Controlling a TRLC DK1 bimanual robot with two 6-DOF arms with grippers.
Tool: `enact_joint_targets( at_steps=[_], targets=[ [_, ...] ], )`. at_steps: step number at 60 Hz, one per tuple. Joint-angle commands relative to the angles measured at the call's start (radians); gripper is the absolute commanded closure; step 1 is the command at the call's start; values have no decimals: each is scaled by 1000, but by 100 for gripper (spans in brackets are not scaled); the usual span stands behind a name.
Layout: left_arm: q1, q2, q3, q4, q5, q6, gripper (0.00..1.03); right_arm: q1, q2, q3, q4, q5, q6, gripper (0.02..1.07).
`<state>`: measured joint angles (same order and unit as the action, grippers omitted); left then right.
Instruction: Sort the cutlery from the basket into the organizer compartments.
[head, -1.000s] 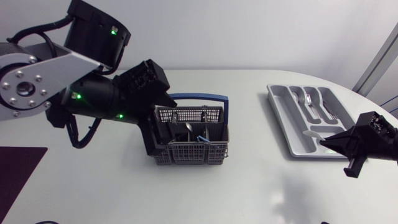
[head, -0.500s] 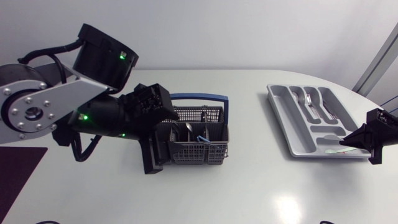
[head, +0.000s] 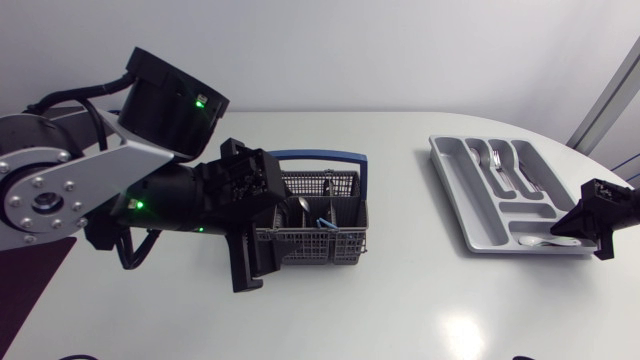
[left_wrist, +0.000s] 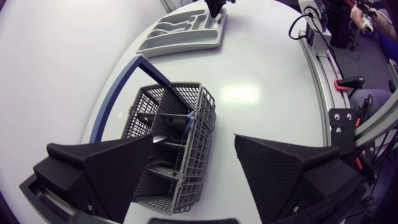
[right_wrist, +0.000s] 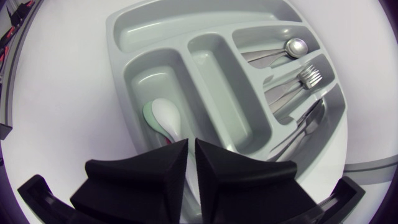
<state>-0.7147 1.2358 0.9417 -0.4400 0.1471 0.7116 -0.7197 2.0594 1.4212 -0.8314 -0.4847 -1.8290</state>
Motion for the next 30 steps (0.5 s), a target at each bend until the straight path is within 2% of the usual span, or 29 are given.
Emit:
enact_joint_targets(
  at_steps=[1, 9, 18, 20, 30],
  targets=[
    [-8, 10, -34, 17, -11, 23, 13, 19, 41, -5, 8, 11, -36, 90],
    [-11, 14, -40, 24, -12, 29, 13, 16, 15, -33, 15, 0, -36, 90],
    [-14, 36, -52, 46, -12, 31, 13, 12, -74, -102, 32, -31, -12, 68],
    [-19, 44, -63, 63, -12, 31, 13, 14, -110, -136, 40, -38, -6, 60],
    [-25, 73, -69, 103, -12, 25, 13, 40, -234, -246, 52, -74, 33, 41]
  ],
)
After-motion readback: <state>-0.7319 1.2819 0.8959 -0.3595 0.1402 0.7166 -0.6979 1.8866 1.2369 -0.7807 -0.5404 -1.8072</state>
